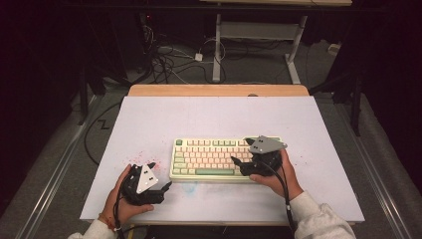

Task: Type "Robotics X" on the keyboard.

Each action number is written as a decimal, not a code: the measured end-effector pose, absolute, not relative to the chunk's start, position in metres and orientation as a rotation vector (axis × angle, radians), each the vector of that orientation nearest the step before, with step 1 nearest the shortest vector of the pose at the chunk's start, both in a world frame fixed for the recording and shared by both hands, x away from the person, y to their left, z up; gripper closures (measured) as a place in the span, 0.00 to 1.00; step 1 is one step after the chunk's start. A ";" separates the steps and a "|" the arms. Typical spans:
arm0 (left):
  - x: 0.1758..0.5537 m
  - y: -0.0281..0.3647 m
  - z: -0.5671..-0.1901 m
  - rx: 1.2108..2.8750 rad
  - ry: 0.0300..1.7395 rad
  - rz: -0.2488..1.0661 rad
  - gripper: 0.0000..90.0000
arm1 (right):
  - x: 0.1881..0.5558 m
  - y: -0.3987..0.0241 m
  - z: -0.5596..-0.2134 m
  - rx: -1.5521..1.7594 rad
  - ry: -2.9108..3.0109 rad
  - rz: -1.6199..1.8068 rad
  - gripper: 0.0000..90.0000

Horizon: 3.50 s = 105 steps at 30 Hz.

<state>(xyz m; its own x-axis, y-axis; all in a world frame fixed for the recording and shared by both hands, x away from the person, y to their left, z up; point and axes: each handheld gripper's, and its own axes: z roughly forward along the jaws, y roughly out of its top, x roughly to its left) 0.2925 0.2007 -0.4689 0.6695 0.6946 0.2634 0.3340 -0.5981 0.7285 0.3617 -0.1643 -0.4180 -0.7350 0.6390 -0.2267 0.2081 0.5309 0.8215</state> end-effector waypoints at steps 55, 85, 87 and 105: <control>0.340 0.147 -0.430 2.243 0.669 0.510 0.97 | 0.293 -0.249 -0.438 0.748 2.141 1.020 0.26; 0.368 0.064 -0.445 2.416 0.519 0.377 0.96 | 0.295 -0.245 -0.444 0.720 2.175 0.982 0.27; 0.369 0.062 -0.445 2.418 0.519 0.375 0.95 | 0.295 -0.245 -0.444 0.718 2.174 0.978 0.27; 0.367 0.066 -0.440 2.403 0.538 0.464 0.94 | 0.295 -0.247 -0.444 0.722 2.168 0.973 0.27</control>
